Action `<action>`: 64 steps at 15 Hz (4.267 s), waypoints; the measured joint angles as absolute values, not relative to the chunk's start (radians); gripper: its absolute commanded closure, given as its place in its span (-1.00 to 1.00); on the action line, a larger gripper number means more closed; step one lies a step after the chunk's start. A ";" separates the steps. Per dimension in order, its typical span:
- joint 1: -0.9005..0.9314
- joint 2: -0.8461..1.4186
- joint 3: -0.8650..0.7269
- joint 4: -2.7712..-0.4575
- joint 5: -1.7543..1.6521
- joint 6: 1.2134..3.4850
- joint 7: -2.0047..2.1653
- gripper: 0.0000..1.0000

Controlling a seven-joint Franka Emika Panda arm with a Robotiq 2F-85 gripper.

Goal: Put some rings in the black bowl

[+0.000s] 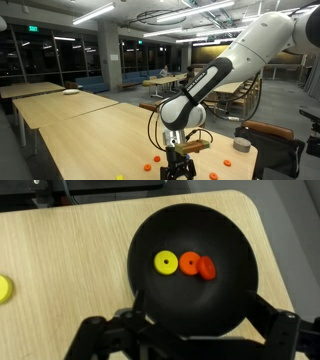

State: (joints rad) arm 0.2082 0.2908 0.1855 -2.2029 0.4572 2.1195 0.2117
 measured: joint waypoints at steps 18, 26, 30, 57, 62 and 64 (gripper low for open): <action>0.277 0.424 0.064 -2.107 0.015 2.368 0.767 -1.00; 0.302 0.461 0.026 -2.098 -0.038 2.458 0.828 -1.00; 0.301 0.474 0.013 -2.098 -0.038 2.499 0.828 -1.00; 0.293 0.577 -0.007 -2.055 -0.037 2.600 0.810 -0.32; 0.294 0.579 -0.008 -2.041 -0.037 2.601 0.808 0.46; 0.294 0.578 -0.008 -2.034 -0.037 2.601 0.808 0.50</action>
